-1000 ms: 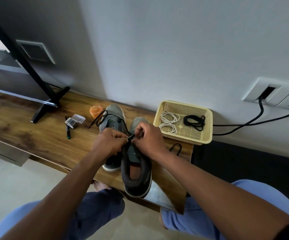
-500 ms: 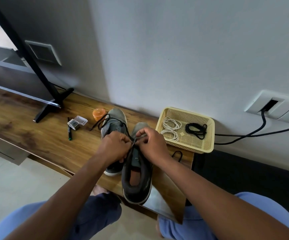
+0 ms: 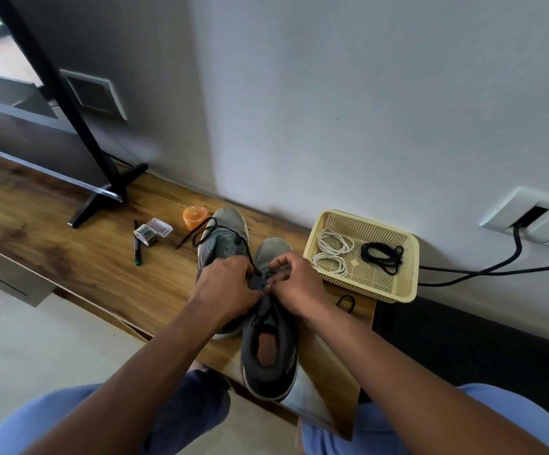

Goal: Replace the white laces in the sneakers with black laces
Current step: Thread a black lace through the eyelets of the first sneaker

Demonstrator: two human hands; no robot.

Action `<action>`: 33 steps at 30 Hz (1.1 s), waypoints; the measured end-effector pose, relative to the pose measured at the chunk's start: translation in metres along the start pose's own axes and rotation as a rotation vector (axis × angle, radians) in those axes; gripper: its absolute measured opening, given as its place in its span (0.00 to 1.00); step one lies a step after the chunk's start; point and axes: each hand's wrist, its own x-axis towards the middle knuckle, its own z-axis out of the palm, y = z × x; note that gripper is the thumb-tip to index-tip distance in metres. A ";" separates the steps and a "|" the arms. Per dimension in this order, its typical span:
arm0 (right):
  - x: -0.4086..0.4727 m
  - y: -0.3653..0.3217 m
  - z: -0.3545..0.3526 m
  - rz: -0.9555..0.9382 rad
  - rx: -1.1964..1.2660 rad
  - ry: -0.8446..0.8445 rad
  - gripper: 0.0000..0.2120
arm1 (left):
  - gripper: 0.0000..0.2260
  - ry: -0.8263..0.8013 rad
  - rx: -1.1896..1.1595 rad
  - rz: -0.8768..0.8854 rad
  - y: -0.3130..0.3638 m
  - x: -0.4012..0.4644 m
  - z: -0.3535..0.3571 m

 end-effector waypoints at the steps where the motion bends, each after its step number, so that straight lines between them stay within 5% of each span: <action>1: 0.000 0.000 0.000 0.002 0.008 0.000 0.14 | 0.17 0.006 0.003 0.007 0.000 0.000 0.001; 9: 0.000 0.002 0.003 -0.027 0.017 0.025 0.12 | 0.08 0.130 0.002 0.165 0.005 -0.003 0.003; 19: -0.006 -0.004 0.003 -0.164 -0.196 0.032 0.07 | 0.07 0.061 0.111 0.283 -0.003 0.007 0.005; 25: -0.010 -0.003 0.001 -0.232 -0.255 0.028 0.08 | 0.05 0.028 0.007 0.257 -0.006 0.010 -0.013; 33: -0.012 0.001 -0.002 -0.209 -0.190 0.017 0.09 | 0.07 0.369 -0.329 -0.059 -0.031 0.011 -0.076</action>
